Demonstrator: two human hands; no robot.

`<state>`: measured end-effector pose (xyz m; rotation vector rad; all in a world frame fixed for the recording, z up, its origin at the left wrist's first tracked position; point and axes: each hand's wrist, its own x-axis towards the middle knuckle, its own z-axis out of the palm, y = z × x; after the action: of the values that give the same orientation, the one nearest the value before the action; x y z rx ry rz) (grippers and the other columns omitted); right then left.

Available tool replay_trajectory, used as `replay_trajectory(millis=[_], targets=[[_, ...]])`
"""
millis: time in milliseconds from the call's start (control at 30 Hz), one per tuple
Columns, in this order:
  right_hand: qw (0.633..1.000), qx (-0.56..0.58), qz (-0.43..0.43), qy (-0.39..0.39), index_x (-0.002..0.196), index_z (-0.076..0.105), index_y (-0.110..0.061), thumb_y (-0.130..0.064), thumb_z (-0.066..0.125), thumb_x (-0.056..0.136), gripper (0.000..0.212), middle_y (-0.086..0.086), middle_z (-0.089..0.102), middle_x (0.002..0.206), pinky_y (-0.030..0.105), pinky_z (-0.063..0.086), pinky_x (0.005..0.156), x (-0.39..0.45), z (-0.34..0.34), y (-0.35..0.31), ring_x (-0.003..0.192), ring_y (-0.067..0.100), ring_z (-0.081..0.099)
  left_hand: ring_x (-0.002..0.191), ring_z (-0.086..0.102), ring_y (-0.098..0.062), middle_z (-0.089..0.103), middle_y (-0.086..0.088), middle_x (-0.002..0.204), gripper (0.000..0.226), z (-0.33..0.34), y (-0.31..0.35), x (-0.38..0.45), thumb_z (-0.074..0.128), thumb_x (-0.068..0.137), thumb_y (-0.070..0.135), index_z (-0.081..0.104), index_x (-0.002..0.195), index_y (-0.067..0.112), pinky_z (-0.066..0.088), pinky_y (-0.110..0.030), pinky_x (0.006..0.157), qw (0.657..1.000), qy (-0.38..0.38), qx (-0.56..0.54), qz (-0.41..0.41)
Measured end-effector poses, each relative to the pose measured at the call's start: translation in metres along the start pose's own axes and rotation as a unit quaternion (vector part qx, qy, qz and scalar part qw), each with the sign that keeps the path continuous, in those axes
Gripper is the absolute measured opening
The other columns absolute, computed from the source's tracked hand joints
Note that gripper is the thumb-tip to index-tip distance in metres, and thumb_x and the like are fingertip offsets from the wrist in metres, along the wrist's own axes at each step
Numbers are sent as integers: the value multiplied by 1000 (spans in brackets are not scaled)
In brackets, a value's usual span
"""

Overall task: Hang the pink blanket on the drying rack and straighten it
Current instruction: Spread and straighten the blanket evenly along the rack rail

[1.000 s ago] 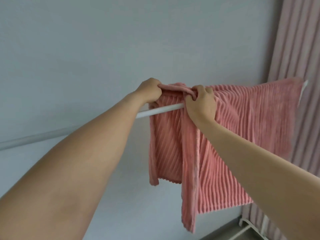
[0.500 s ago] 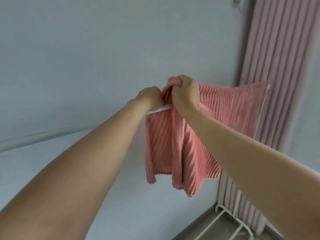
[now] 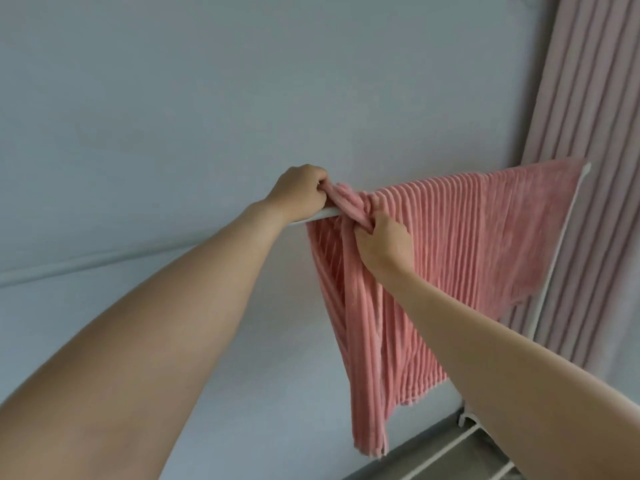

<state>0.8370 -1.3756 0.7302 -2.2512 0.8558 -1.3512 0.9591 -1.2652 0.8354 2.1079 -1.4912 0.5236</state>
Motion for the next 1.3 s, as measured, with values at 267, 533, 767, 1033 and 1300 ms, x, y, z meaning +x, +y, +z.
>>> replay_trajectory(millis=[267,533,767,1033,1300], targets=[[973,129,189,-21,119,60,-10,-20,41,95,32,6,65,104,29,40,71,-3,1,-47,92,27,61,77,55,-29,61,-10,84,10,-31,-19,-42,46,91,12,55,90,7,45,-38,66,990,15,138,41],[964,98,-199,-150,95,74,-13,-1,52,87,27,-8,71,90,13,43,78,-48,9,-167,83,1,57,81,56,-29,59,-7,85,19,-88,-74,-86,61,88,26,55,80,11,37,-30,67,983,-96,144,-56],[995,34,94,-2,99,60,-13,-18,47,87,18,-2,63,81,29,40,59,-104,42,-169,74,25,61,96,58,-32,65,-13,103,19,-127,-113,-123,47,92,7,66,96,4,41,-34,75,998,-61,21,-4],[977,117,154,87,125,57,-15,-8,38,91,40,5,67,107,28,45,75,-140,46,-259,94,21,63,90,59,-33,65,-10,96,11,-137,-133,-154,55,92,20,58,91,10,44,-36,75,995,-65,27,69],[991,37,104,76,96,58,-11,-13,49,90,11,2,59,82,27,30,64,-169,54,-287,74,22,52,87,60,-32,64,-9,96,14,-185,-164,-204,51,93,22,60,93,11,47,-37,73,998,-58,22,0]])
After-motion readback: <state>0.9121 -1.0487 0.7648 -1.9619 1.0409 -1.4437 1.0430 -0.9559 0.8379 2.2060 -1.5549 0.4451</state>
